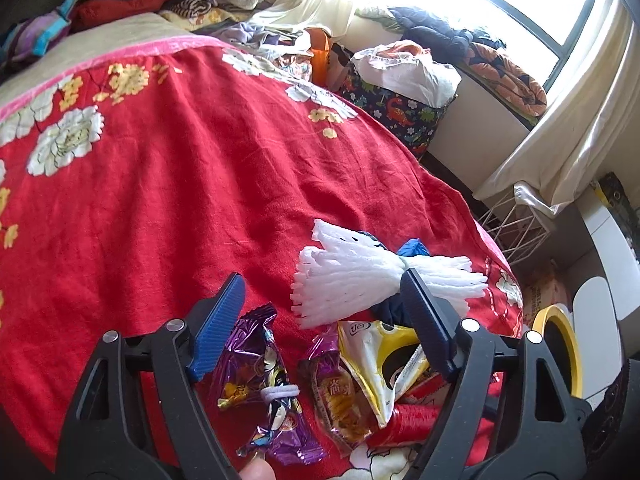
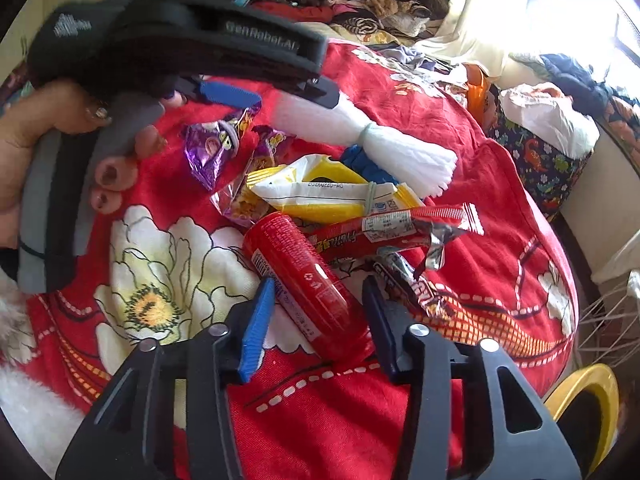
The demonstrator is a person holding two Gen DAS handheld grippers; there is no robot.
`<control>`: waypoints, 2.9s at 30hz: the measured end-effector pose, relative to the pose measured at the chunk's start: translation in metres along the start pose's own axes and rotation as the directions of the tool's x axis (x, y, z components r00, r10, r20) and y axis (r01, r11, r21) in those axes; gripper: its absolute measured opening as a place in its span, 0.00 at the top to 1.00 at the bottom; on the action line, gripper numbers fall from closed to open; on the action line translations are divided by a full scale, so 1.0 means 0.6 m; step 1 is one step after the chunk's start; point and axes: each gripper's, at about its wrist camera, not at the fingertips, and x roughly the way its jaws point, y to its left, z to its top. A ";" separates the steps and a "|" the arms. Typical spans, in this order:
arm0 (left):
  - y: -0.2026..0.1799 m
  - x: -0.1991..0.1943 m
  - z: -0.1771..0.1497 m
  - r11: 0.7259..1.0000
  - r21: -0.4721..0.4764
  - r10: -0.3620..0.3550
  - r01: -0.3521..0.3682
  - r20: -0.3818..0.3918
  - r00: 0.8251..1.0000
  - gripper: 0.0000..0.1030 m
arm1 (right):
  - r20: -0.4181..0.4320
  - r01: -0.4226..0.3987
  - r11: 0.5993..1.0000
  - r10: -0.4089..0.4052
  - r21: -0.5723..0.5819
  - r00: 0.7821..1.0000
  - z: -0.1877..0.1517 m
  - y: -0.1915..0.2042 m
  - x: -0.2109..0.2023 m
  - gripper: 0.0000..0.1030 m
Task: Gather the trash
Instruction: 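Grasp the white mesh net with the left gripper while the right grasps the red snack tube, then carry the white mesh net and red snack tube over the yellow bin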
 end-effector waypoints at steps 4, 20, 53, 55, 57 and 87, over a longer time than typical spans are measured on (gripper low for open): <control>0.007 0.010 0.004 0.999 -0.035 -0.032 0.031 -0.007 0.999 0.38 | 0.057 -0.124 0.979 0.116 0.162 0.992 -0.005 -0.029 -0.034 0.97; -0.008 -0.029 -0.002 0.996 -0.024 -0.081 0.082 0.042 0.996 0.96 | 0.089 -0.082 0.994 0.075 0.076 0.993 -0.005 -0.007 -0.048 0.54; -0.059 -0.161 0.000 0.992 0.067 -0.118 0.107 0.193 0.974 0.96 | 0.173 -0.307 0.907 0.267 0.287 0.948 -0.057 -0.025 -0.076 0.71; -0.063 -0.159 -0.002 0.992 0.075 -0.119 0.106 0.187 0.975 0.96 | 0.202 -0.319 0.899 0.267 0.299 0.942 -0.062 -0.030 -0.090 0.71; -0.069 -0.159 -0.006 0.991 0.081 -0.123 0.110 0.181 0.976 0.96 | 0.229 -0.328 0.893 0.265 0.307 0.937 -0.064 -0.035 -0.104 0.72; -0.191 -0.161 -0.047 0.954 0.233 -0.221 0.188 0.129 0.967 0.96 | 0.394 -0.224 0.847 0.019 0.481 0.919 -0.126 -0.152 -0.269 0.72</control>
